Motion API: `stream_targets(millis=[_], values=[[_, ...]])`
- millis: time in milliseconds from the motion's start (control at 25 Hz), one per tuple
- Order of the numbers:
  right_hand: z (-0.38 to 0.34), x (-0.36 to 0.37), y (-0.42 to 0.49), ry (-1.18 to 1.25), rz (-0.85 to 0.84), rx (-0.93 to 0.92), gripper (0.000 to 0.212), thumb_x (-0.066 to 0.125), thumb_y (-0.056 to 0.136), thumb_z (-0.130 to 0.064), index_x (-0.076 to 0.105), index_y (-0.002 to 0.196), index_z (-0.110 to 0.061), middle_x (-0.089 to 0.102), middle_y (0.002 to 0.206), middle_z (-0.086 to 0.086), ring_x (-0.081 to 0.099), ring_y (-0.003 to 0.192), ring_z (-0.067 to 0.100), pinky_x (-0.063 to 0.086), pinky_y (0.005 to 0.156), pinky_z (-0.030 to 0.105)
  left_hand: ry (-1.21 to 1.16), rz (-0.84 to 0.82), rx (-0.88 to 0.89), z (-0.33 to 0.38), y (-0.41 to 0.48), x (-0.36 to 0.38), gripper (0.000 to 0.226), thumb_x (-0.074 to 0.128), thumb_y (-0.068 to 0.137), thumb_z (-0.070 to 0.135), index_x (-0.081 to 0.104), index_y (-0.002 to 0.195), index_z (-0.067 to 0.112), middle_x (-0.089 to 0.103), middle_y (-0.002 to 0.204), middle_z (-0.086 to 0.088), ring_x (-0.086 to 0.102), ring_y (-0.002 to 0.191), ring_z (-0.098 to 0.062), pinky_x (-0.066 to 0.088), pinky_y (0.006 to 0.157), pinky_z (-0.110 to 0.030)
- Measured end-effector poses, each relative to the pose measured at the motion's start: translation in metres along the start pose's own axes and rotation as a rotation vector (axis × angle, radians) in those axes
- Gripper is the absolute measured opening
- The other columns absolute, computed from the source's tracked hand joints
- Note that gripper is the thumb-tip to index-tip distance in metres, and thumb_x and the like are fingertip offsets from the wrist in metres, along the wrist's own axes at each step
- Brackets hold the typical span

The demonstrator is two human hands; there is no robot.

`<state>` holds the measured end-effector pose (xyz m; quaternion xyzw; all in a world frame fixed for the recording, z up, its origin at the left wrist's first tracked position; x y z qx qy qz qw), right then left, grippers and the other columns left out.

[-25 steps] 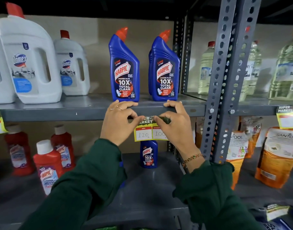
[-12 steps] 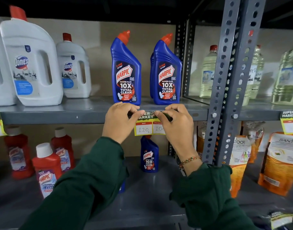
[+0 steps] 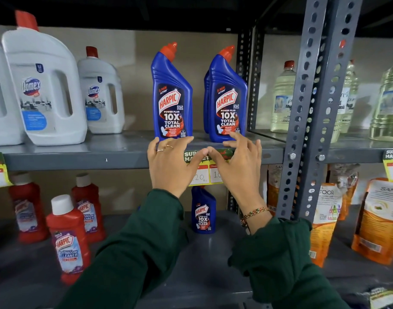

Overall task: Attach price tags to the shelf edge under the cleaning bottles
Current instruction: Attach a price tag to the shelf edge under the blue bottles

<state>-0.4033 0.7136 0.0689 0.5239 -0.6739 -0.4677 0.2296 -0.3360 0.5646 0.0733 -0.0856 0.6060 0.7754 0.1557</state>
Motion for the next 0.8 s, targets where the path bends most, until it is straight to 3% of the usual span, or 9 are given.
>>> stream_targets(millis=[120,200,280,400,560,680,800], values=[[0.003,-0.005,-0.002,0.057,0.041,-0.035,0.041,0.068,0.079,-0.032,0.052,0.107,-0.007,0.063,0.097,-0.003,0.024,0.100,-0.014,0.015,0.110,0.037,-0.008,0.034,0.034,-0.004,0.001,-0.003,0.040,0.055,0.081,0.052,0.068,0.097,0.017,0.073,0.086,-0.002,0.060,0.092,-0.020,0.021,0.098,-0.033],[0.005,-0.008,-0.003,0.070,0.047,-0.060,0.027,0.067,0.082,-0.022,0.054,0.098,-0.004,0.065,0.098,0.003,0.021,0.095,-0.016,0.024,0.109,0.043,-0.036,0.026,0.060,-0.009,0.001,-0.005,0.038,0.049,0.084,0.048,0.069,0.095,0.017,0.073,0.082,-0.003,0.061,0.085,-0.021,0.028,0.090,-0.031],[0.003,-0.009,-0.005,0.054,0.041,-0.094,0.016,0.063,0.085,-0.012,0.053,0.094,-0.003,0.065,0.095,0.004,0.024,0.092,-0.014,0.035,0.103,0.054,-0.078,0.004,0.077,-0.008,0.001,-0.008,0.037,0.046,0.085,0.042,0.069,0.095,0.015,0.073,0.082,-0.003,0.061,0.082,-0.021,0.034,0.084,-0.032],[0.004,-0.009,-0.004,0.069,0.049,-0.097,0.006,0.057,0.087,-0.004,0.055,0.092,-0.002,0.051,0.091,-0.007,0.029,0.088,-0.011,0.042,0.093,0.057,-0.106,-0.030,0.067,-0.009,0.001,-0.012,0.021,0.052,0.090,0.027,0.067,0.095,0.012,0.072,0.083,-0.006,0.060,0.080,-0.023,0.039,0.078,-0.034],[0.007,-0.006,-0.005,0.073,0.011,-0.050,0.006,0.051,0.089,-0.001,0.054,0.094,-0.003,0.054,0.094,-0.003,0.033,0.092,-0.007,0.042,0.094,0.053,-0.143,-0.073,0.016,-0.015,0.000,-0.012,0.014,0.054,0.092,0.013,0.063,0.102,0.010,0.069,0.087,-0.012,0.054,0.089,-0.031,0.043,0.068,-0.034],[0.008,-0.004,-0.003,0.081,-0.035,-0.018,0.014,0.047,0.088,0.004,0.051,0.099,-0.004,0.060,0.103,0.007,0.046,0.106,0.016,0.046,0.089,0.051,-0.163,-0.131,0.010,-0.019,0.001,-0.008,0.020,0.048,0.094,0.011,0.060,0.111,0.012,0.066,0.093,-0.016,0.051,0.093,-0.034,0.048,0.067,-0.039],[0.012,-0.014,-0.007,0.264,-0.048,0.088,0.013,0.038,0.097,-0.010,0.046,0.106,-0.011,0.064,0.109,0.007,0.056,0.099,0.021,0.053,0.076,0.036,-0.218,-0.140,0.000,-0.015,-0.001,-0.015,0.028,0.038,0.099,0.015,0.050,0.124,0.014,0.062,0.104,-0.016,0.049,0.097,-0.030,0.048,0.072,-0.040]])
Point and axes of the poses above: each hand's wrist, its own y-axis towards the middle knuckle, its own x-axis out of the palm, z = x × y, the point moved 9 cm from there along y, towards the middle knuckle
